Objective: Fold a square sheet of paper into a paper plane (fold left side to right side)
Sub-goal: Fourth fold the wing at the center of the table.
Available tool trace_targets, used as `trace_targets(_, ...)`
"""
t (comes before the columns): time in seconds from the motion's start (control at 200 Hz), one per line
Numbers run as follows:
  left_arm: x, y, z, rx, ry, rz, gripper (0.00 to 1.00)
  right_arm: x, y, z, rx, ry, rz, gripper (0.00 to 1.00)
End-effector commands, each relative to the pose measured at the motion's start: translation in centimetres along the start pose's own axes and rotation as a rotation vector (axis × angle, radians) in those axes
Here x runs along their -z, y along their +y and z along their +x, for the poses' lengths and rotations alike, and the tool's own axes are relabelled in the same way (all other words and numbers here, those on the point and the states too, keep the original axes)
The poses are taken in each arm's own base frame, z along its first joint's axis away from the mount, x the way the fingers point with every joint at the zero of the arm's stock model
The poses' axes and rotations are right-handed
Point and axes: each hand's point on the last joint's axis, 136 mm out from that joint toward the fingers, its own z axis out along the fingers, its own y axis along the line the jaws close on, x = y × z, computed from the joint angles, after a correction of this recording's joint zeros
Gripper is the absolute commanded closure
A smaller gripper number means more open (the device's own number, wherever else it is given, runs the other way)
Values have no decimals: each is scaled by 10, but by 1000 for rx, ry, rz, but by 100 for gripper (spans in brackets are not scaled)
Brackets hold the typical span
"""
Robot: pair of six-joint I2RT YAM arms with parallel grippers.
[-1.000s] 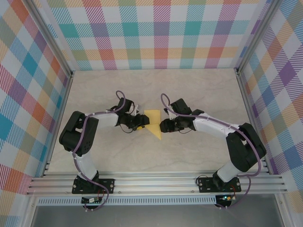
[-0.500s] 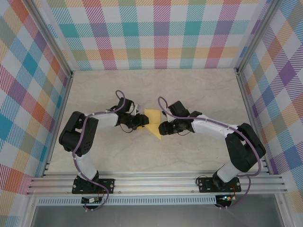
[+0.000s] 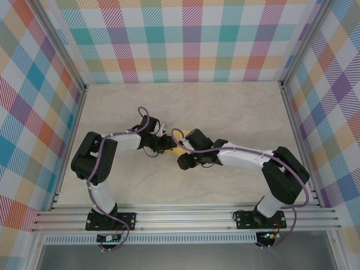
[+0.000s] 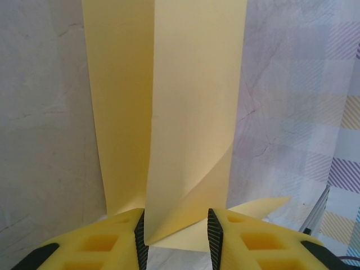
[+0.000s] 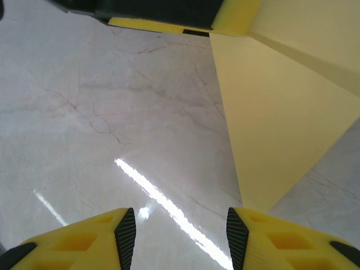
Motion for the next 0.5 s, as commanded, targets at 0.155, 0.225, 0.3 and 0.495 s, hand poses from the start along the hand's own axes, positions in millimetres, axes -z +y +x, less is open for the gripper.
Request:
trace_targets(0.155, 7, -29, -7, -33, -13, 58, 66, -19, -18, -24, 53, -57, 116, 51)
trace_targets(0.225, 8, -31, -8, -32, -12, 60, 66, -22, -20, -24, 62, -50, 127, 51)
trace_targets(0.3, 9, -33, -9, -33, -12, 61, 66, -26, -21, -23, 66, -44, 134, 51)
trace_targets(0.495, 9, -36, -11, -23, -7, 68, 66, -31, -27, -21, 76, -35, 162, 50)
